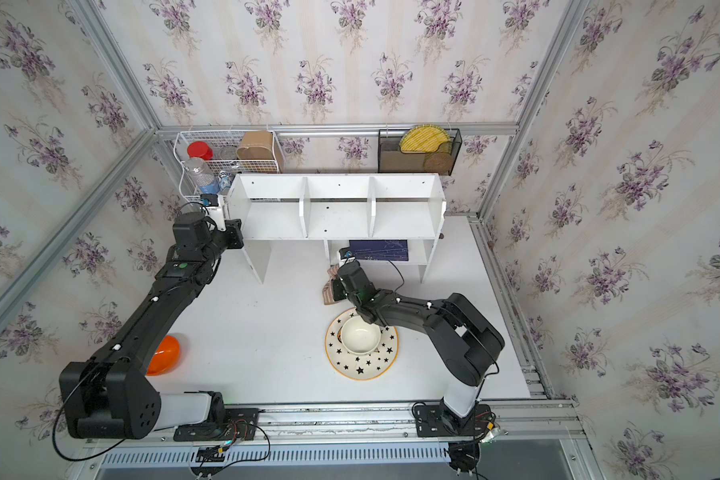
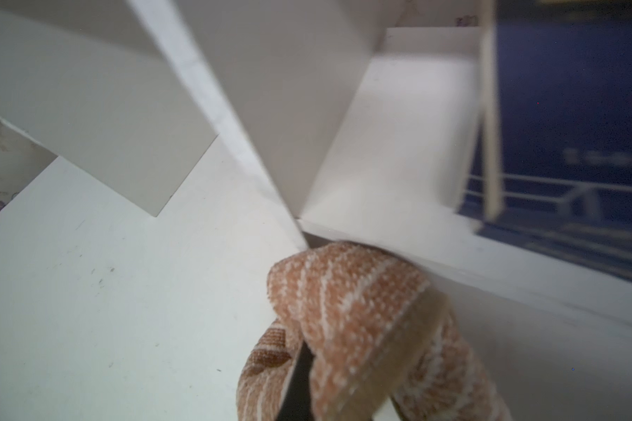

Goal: Wipe the bookshelf clean with a cloth
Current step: Wipe the dust from the shelf.

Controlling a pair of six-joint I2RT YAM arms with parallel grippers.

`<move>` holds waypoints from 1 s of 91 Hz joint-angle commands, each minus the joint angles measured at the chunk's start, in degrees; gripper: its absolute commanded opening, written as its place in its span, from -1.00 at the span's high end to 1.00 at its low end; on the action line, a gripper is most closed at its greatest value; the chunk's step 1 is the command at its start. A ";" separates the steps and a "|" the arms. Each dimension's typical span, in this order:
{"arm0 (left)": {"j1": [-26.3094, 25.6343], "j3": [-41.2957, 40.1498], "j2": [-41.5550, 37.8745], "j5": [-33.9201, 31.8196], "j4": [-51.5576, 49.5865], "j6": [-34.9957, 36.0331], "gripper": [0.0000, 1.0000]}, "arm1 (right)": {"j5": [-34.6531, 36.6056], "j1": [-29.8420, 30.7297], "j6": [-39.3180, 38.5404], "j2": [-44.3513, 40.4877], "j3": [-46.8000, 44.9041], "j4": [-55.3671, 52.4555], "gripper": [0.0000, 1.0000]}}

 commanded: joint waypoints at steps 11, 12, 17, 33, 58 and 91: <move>-0.13 -0.18 -0.11 6.84 -5.35 -3.69 1.00 | 1.84 -8.67 1.35 -9.83 -9.93 2.05 1.00; -0.16 -0.18 -0.13 6.86 -5.31 -3.68 1.00 | 2.01 -9.31 1.41 -10.44 -10.53 2.02 1.00; -0.20 -0.25 -0.15 6.86 -5.35 -3.66 1.00 | 3.01 -12.84 2.14 -12.92 -12.59 1.13 1.00; -0.15 -0.09 -0.15 6.95 -5.33 -3.62 1.00 | 5.35 -20.11 2.64 -17.65 -15.02 -2.35 1.00; -0.18 -0.07 -0.17 7.35 -5.26 -3.75 1.00 | -0.55 -13.45 3.21 -14.93 -9.64 0.88 1.00; -0.25 -0.01 0.11 7.60 -5.28 -3.88 1.00 | 2.07 1.12 4.74 -5.03 3.20 -1.77 1.00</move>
